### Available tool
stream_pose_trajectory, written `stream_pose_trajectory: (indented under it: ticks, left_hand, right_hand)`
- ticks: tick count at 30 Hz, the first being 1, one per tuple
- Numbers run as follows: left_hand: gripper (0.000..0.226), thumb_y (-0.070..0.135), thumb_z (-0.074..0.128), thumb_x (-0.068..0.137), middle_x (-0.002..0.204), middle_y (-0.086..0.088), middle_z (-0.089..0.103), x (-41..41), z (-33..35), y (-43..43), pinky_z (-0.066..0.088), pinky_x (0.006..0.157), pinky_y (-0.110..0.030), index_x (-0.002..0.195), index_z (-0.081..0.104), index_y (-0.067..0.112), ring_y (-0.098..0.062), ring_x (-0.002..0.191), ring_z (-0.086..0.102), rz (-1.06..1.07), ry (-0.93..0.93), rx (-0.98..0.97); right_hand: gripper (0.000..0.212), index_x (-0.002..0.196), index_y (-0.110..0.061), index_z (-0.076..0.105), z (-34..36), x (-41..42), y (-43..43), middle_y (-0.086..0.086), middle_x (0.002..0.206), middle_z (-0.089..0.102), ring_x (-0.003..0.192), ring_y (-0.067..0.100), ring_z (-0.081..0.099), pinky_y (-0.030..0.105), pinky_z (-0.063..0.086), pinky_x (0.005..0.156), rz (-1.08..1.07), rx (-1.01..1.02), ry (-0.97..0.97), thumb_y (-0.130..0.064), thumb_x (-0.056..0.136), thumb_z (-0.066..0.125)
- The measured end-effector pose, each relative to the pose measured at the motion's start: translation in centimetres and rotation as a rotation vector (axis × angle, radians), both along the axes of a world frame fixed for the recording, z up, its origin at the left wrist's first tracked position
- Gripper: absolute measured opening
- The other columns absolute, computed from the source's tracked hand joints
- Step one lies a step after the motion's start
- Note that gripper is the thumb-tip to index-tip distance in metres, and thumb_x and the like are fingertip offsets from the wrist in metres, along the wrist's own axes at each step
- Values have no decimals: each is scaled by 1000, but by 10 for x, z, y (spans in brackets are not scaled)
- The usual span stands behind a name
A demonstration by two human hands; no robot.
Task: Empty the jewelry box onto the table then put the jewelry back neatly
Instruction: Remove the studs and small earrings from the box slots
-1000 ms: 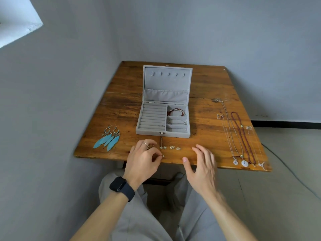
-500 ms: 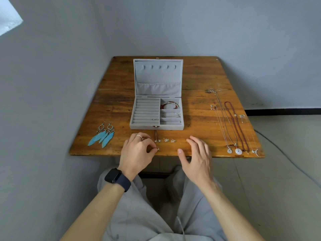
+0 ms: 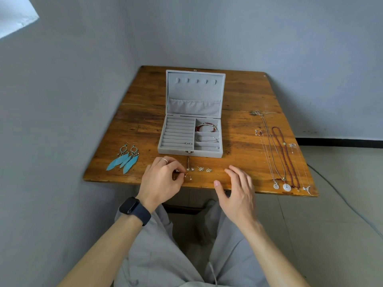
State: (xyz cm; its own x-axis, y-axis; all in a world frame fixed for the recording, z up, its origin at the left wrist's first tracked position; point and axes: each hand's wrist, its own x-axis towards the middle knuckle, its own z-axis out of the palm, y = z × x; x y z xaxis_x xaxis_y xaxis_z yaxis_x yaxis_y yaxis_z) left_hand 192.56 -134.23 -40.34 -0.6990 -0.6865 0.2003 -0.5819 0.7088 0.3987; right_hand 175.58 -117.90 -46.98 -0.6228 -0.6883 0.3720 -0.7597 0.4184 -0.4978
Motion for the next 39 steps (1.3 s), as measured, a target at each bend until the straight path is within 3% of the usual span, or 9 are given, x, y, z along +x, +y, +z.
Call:
stream_pose_trajectory:
  ticks: [5,12,21,33,39]
  left_hand:
    - [12,34,71,88,113,10,63,1,5,-9,49,89,-36,99,74,34,-12,113,52,-27,0,13]
    - [19,42,71,87,123,11,60,1,-2,-8,39,98,-34,106,74,37,-13,120,49,-75,-71,-60]
    - [15,43,73,86,120,6,63,-2,-3,-5,43,96,-38,94,76,31,-17,117,54,-83,-99,-134]
    - [21,49,67,89,120,10,61,-6,-1,-6,41,96,-35,102,74,34,-13,117,51,-85,-97,-92]
    - [25,35,63,94,121,2,64,-2,10,-29,52,90,-39,116,69,26,-18,117,55,-2,46,-36]
  right_hand:
    - [53,127,-12,62,-1,-1,-1,2,138,56,128,22,48,39,42,105,1,-28,16,-51,94,51]
    - [52,126,-13,62,-4,-1,-3,1,138,56,127,21,49,35,40,103,-5,-35,44,-52,94,51]
    - [53,128,-13,61,-4,-1,-3,1,139,55,129,20,47,35,38,105,-5,-18,32,-53,94,49]
    - [53,128,-12,61,1,0,-3,2,139,55,129,21,46,34,36,106,3,0,19,-52,94,49]
    - [52,129,-13,60,-2,1,0,1,140,54,130,20,46,34,36,106,7,-4,6,-51,95,50]
